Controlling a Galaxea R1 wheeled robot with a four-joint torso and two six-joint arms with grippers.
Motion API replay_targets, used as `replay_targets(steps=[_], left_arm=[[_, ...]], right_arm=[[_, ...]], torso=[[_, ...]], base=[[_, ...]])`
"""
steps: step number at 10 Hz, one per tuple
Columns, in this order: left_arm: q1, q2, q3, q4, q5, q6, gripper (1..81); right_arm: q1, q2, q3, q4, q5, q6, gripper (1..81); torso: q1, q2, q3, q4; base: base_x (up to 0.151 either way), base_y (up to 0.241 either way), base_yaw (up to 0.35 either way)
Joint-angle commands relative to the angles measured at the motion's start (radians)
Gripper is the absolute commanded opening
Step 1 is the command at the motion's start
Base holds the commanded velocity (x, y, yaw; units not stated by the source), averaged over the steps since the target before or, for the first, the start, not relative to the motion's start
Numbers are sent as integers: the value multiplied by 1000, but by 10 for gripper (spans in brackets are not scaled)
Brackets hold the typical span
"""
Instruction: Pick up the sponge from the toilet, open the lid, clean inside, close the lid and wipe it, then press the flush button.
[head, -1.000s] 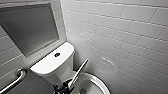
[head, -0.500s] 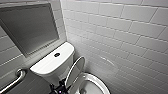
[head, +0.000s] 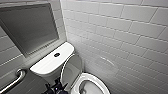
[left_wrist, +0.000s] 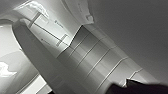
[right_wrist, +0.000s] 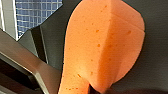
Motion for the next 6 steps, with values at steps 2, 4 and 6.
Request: replay_targets(steps=[2,4,6], left_arm=[[-114,-99,-38,28,3,16,811],[-98,-76,-27,63,3,16,811],[-88,-59,-10,103,5,15,811]], right_arm=[[-6,-4,24,-24,-59,1,10],[-6,-4,21,-23,-59,3,10],[-7,-4,20,-23,-59,1,10]], torso=[[0,0,0,0],[0,0,0,-1],[0,0,0,-1]], base=[[0,0,0],[0,0,0],[0,0,0]])
